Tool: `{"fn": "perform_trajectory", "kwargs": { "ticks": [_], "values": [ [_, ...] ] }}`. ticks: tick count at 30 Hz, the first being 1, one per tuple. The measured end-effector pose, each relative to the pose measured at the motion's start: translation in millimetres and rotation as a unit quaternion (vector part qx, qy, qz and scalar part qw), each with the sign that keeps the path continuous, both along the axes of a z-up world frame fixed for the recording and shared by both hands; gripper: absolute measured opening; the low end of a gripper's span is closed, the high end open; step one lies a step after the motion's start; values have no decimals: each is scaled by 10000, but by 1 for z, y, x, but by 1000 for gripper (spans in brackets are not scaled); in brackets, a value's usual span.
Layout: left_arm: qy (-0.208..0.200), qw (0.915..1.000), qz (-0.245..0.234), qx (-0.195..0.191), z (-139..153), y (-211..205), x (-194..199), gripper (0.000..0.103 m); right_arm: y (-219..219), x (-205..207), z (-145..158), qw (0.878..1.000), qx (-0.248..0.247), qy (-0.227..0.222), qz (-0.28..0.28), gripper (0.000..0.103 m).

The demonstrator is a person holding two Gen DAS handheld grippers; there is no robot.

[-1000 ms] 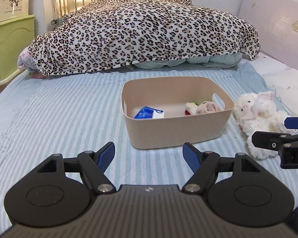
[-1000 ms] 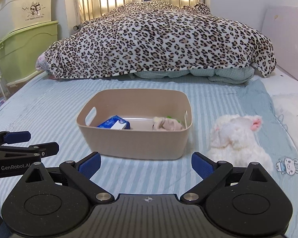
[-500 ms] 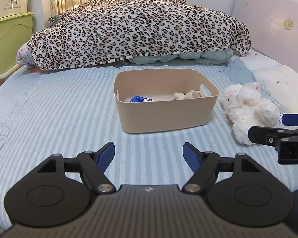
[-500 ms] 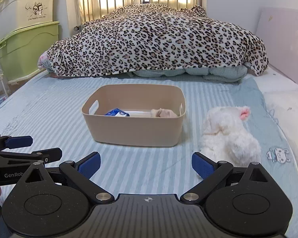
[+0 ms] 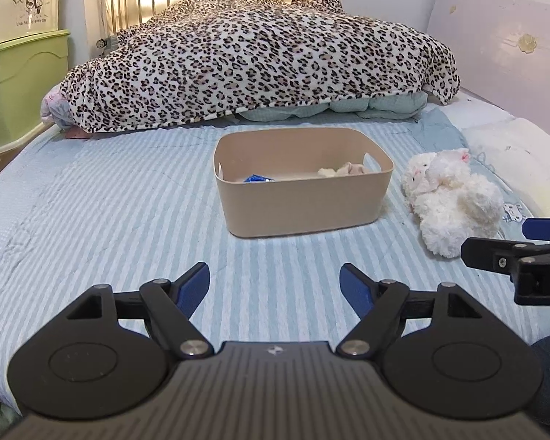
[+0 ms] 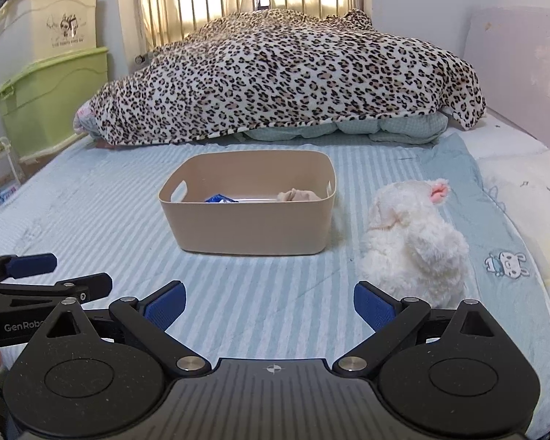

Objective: Organize objects

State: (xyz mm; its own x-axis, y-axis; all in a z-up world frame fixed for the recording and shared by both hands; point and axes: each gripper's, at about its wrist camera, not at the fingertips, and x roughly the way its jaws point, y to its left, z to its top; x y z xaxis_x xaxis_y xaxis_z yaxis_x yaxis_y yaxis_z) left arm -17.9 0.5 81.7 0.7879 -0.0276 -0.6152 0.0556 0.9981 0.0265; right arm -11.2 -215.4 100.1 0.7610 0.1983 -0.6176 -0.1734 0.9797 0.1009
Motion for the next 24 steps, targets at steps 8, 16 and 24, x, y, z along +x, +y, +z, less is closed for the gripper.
{"fn": "perform_trajectory", "kwargs": {
  "ticks": [8,16,24],
  "values": [
    [27,10000,12,-36,0,0,-11,80,2,-15,-3,10000,-33,63,57,98],
    [98,9999,11,-123,-2,2,-17,81,4,-25,3,9999,-4,26,163,96],
    [138,9997,-26,-211,-3,-1,-19,81,0,-32,10,9998,54,-126,135,95]
  ]
}}
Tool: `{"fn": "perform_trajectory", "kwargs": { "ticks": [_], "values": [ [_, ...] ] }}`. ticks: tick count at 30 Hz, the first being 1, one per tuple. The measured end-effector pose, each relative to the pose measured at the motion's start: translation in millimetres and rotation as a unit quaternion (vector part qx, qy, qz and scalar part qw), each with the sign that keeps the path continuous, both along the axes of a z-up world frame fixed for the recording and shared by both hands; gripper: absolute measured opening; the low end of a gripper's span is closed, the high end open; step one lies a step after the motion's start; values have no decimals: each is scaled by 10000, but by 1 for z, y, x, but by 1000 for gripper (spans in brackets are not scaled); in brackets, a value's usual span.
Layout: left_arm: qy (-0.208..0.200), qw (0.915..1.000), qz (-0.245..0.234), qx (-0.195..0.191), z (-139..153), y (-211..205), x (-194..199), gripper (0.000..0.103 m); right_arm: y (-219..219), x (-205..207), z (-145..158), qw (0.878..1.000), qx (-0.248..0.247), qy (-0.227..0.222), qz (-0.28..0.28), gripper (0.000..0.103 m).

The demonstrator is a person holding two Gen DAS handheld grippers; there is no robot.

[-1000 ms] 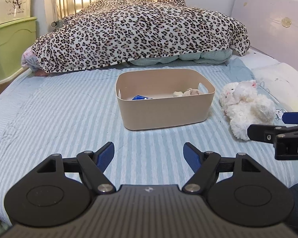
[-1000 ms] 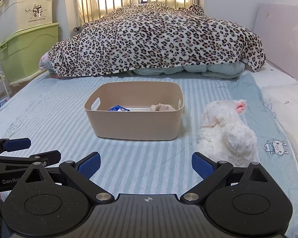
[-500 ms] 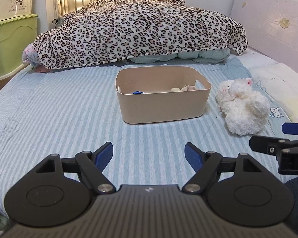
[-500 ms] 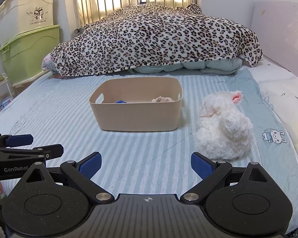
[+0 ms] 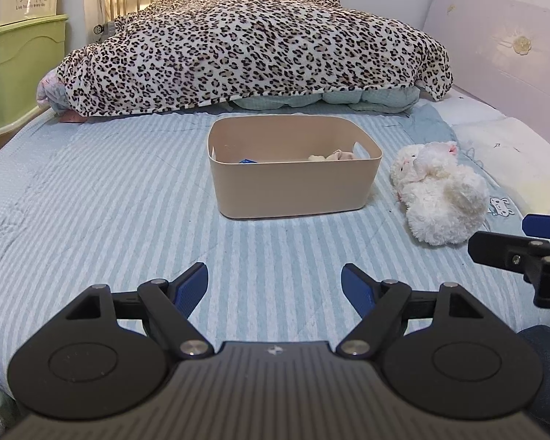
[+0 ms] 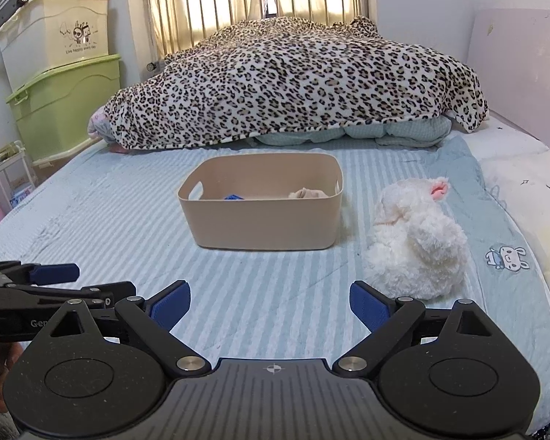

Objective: Organize objects

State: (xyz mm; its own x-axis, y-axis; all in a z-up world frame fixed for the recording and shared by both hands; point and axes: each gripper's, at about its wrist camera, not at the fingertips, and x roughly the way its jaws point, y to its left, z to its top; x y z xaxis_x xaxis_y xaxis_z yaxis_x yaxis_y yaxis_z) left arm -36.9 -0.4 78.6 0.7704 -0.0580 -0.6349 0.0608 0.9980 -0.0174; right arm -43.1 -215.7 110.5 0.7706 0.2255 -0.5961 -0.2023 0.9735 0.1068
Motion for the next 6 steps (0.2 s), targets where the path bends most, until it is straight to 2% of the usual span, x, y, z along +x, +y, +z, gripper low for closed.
{"fn": "perform_trajectory", "kwargs": {
  "ticks": [2,5,6],
  "values": [
    [-8,10000,9,-13,0,0,0,81,-1,0,0,10000,-9,-8,-24,95],
    [-71,10000,29,-30,0,-2,-1,90,-2,1,-2,10000,25,33,-52,95],
    [-68,10000,2,-45,0,-1,-1,90,-3,2,-3,10000,33,46,-59,95]
  ]
}}
